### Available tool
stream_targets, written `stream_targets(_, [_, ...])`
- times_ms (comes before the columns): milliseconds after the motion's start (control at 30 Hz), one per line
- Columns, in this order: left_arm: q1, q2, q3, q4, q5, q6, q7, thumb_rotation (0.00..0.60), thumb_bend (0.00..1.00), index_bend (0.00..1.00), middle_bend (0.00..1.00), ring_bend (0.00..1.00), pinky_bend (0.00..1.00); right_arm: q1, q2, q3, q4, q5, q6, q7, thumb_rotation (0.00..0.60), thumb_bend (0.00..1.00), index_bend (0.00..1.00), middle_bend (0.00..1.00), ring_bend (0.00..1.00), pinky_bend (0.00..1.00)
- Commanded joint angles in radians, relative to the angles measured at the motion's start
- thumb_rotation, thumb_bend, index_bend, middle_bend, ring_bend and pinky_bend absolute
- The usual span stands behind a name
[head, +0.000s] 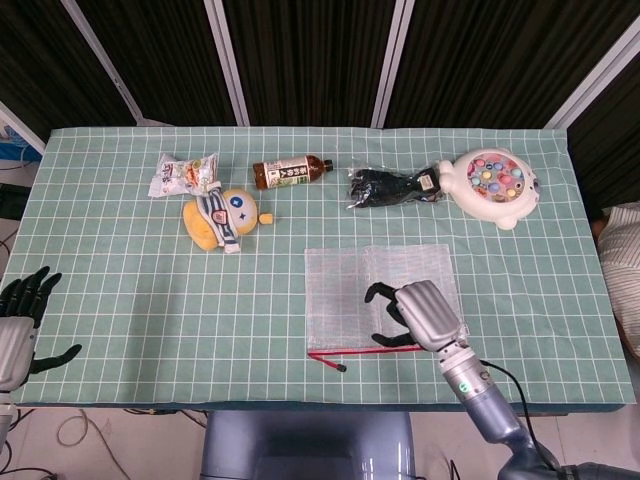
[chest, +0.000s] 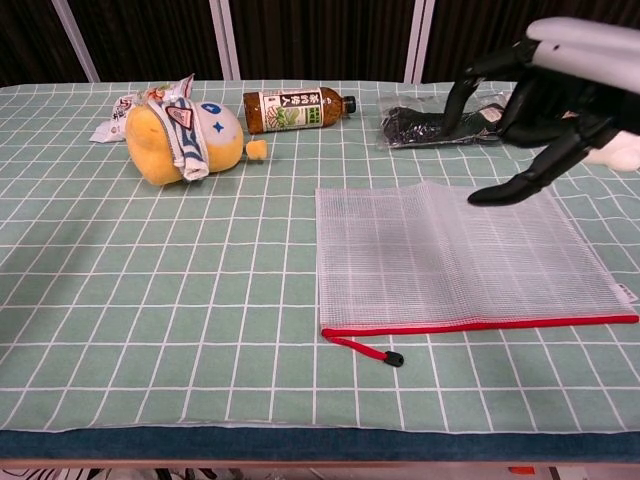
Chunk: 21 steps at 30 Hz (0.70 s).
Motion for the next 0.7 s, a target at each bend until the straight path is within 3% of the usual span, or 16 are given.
stream_targets(33, [-0.001, 0.000, 0.000, 0.001, 0.001, 0.000, -0.001, 0.600, 0.00, 0.00, 0.00, 0.00, 0.00, 0.036, -0.090, -0.020, 0.004, 0.067, -0.028, -0.090, 0.600, 0.19, 0.45, 1.00, 1.00, 1.00])
stream_targets(433, [-0.008, 0.003, 0.001, 0.005, -0.002, -0.016, -0.018, 0.600, 0.00, 0.00, 0.00, 0.00, 0.00, 0.057, -0.312, -0.089, 0.098, 0.195, -0.008, -0.263, 0.600, 0.27, 0.48, 1.00, 1.00, 1.00])
stream_targets(700, [-0.009, 0.007, 0.002, 0.003, -0.002, -0.021, -0.029, 0.600, 0.00, 0.00, 0.00, 0.00, 0.00, 0.043, -0.388, -0.119, 0.172, 0.253, 0.018, -0.307, 0.600, 0.35, 0.49, 1.00, 1.00, 1.00])
